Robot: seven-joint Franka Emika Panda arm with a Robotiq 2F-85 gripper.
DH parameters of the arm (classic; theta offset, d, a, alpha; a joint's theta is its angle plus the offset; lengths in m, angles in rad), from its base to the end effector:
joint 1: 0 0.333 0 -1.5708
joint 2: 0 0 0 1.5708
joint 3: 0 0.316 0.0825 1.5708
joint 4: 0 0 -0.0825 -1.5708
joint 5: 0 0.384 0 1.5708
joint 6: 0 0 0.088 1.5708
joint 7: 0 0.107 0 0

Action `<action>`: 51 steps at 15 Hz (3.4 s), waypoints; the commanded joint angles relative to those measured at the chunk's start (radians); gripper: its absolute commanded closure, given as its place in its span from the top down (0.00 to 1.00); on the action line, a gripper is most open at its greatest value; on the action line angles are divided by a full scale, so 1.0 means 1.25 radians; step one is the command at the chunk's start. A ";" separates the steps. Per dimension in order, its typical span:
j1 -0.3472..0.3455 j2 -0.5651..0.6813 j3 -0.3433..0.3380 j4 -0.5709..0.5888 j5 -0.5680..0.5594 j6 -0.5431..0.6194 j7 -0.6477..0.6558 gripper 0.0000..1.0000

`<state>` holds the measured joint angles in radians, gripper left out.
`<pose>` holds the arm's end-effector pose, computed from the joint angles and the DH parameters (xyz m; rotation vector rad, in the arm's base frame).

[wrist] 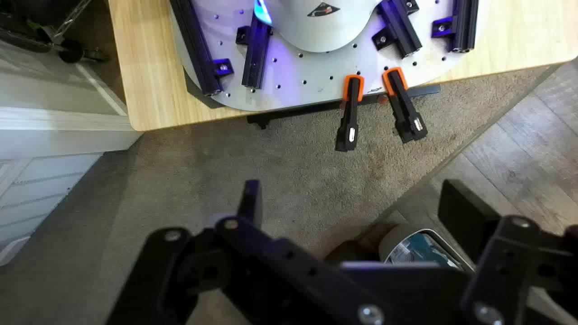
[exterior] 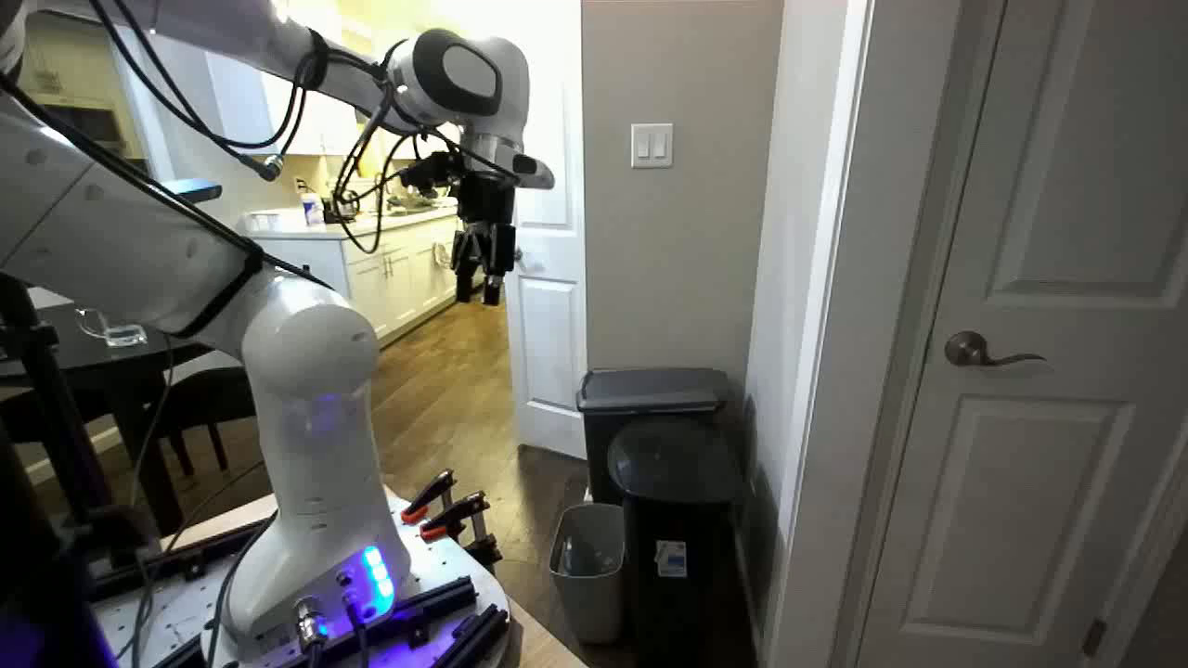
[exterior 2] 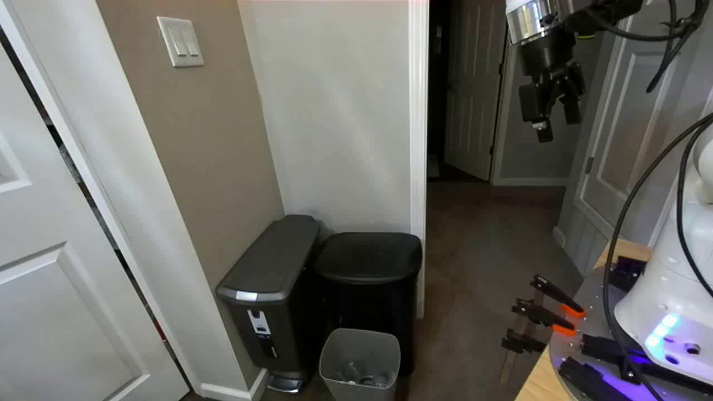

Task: Open the bin to the right

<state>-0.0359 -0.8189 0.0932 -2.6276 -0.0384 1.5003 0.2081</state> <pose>0.2696 0.0125 0.4696 2.9544 -0.2780 -0.4431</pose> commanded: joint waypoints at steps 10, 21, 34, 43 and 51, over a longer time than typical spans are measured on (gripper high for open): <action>0.003 0.001 -0.003 0.002 -0.002 -0.002 0.002 1.00; 0.000 0.062 0.008 -0.009 -0.023 0.104 0.013 1.00; -0.098 0.413 0.105 0.017 -0.331 0.613 0.295 1.00; -0.034 0.513 0.072 0.093 -0.359 0.596 0.307 1.00; -0.034 0.514 0.071 0.094 -0.359 0.596 0.307 1.00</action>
<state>-0.1169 -0.1775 0.2206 -2.5114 -0.4801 2.2495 0.5871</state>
